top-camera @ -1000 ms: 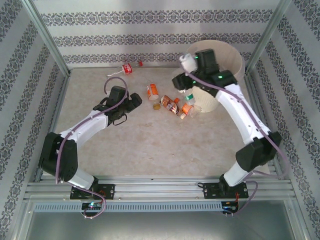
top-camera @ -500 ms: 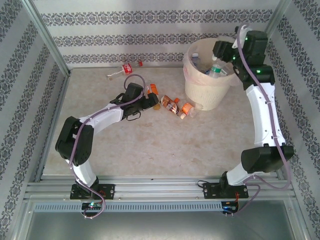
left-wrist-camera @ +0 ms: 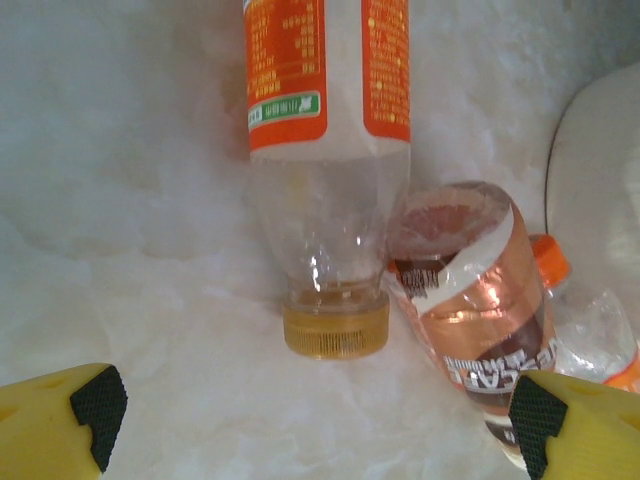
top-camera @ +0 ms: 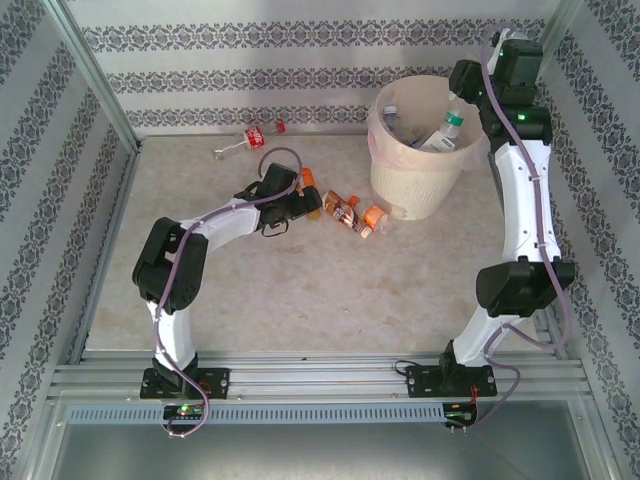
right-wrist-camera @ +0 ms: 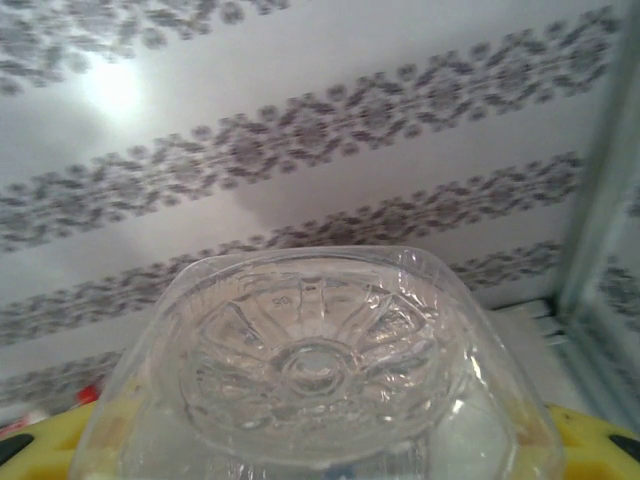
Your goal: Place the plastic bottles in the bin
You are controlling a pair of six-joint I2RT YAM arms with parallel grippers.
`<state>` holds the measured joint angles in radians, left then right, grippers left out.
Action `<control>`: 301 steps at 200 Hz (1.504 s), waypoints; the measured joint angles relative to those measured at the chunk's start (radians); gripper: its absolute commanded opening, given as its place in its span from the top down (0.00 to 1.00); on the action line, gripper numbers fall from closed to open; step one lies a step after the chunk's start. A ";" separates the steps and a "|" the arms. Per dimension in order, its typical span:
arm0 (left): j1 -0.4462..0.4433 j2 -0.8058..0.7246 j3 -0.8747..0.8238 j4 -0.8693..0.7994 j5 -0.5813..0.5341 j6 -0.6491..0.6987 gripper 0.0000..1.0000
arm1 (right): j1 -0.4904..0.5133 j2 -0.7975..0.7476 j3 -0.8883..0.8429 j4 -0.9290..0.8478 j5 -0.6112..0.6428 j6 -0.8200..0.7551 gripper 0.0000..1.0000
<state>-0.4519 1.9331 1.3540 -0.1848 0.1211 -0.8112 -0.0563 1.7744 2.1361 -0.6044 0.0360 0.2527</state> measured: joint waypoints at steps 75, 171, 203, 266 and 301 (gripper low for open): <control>-0.001 0.071 0.098 -0.109 -0.082 0.023 0.05 | 0.049 0.177 0.127 -0.130 0.321 -0.153 0.17; -0.001 0.138 0.153 -0.150 -0.095 0.027 0.16 | 0.173 0.216 0.187 -0.309 0.250 -0.185 0.04; -0.001 0.148 0.156 -0.157 -0.096 0.028 0.16 | 0.225 0.185 0.123 -0.326 0.070 -0.165 0.02; -0.001 0.165 0.164 -0.155 -0.072 0.050 0.16 | 0.249 0.159 0.047 -0.327 -0.181 -0.098 0.02; -0.001 0.174 0.167 -0.135 -0.041 0.071 0.13 | 0.251 0.156 0.013 -0.315 -0.314 -0.064 0.02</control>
<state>-0.4526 2.1071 1.5208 -0.3202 0.0799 -0.7399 0.1947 1.9305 2.1487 -0.9199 -0.2779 0.1883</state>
